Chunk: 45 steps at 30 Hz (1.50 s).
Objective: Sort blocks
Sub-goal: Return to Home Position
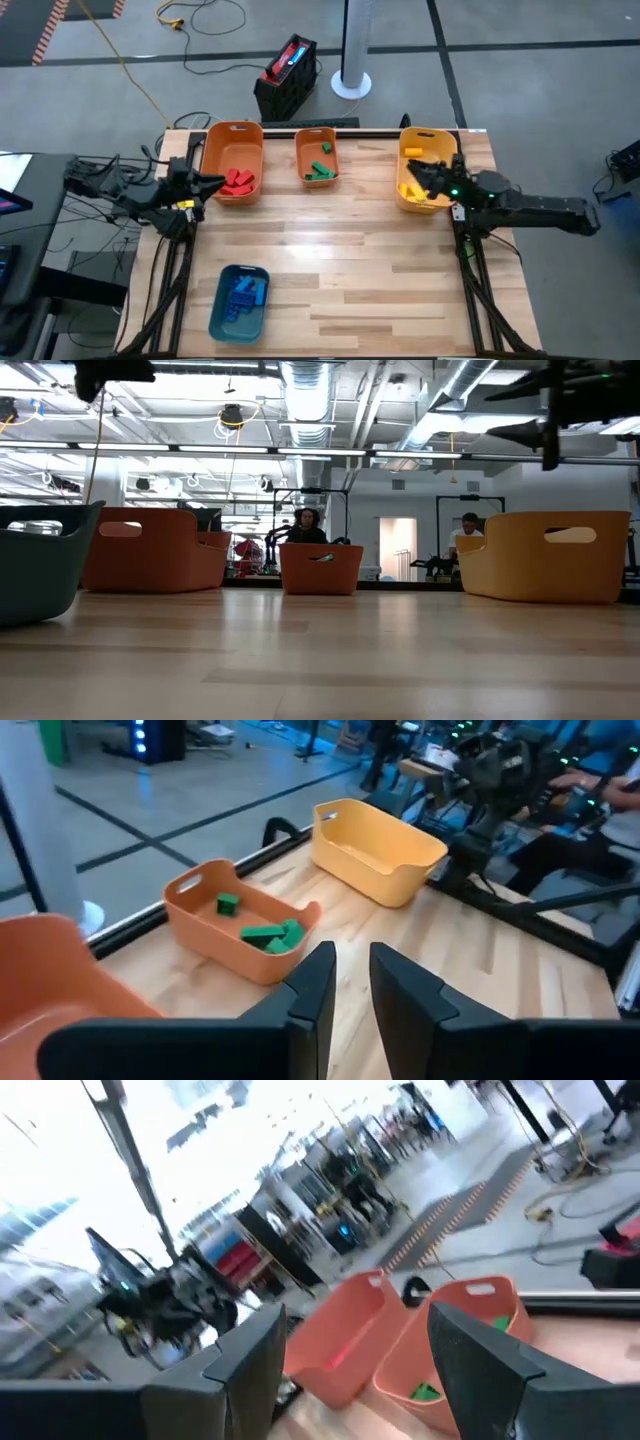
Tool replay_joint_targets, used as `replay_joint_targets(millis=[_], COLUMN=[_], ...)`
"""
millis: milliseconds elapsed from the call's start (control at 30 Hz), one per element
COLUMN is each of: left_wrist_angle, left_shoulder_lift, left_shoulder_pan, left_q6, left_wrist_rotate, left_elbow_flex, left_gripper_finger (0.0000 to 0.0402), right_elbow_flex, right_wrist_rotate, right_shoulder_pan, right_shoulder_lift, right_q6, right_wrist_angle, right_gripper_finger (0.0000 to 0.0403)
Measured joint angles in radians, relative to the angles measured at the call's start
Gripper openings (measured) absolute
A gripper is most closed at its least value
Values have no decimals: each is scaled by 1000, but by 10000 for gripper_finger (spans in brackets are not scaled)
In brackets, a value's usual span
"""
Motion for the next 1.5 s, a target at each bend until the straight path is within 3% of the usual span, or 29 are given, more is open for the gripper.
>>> replay_joint_targets(millis=[200,400,600,767,867,1167,1367,1500], left_wrist_angle=[262,578,679,685,671,477,627,812], left_shoulder_lift=[91,215,320,433,475,458,407,384], left_shoulder_pan=[0,9,140,273,339,421,402,395], left_q6=[138,323,284,240,238,297,200,92], left_wrist_rotate=[111,267,514,766,858,878,878,873], left_elbow_flex=[-1,-1,-1,0,0,-13,-208,-350], left_gripper_finger=[52,51,51,51,51,51,51,51], right_elbow_flex=[-72,-89,-90,-90,-90,-88,-89,-89], right_wrist_rotate=[-2,-50,-49,-46,-45,-62,-39,5], right_shoulder_pan=[-16,-14,-3,-7,-7,15,29,27], right_shoulder_lift=[-252,-244,-248,-248,-247,-245,-246,-246], right_q6=[17,39,53,50,50,13,-97,-81], right_wrist_angle=[-64,-27,-25,-27,-42,-201,-230,-304], right_gripper_finger=[255,255,255,255,255,255,255,255])
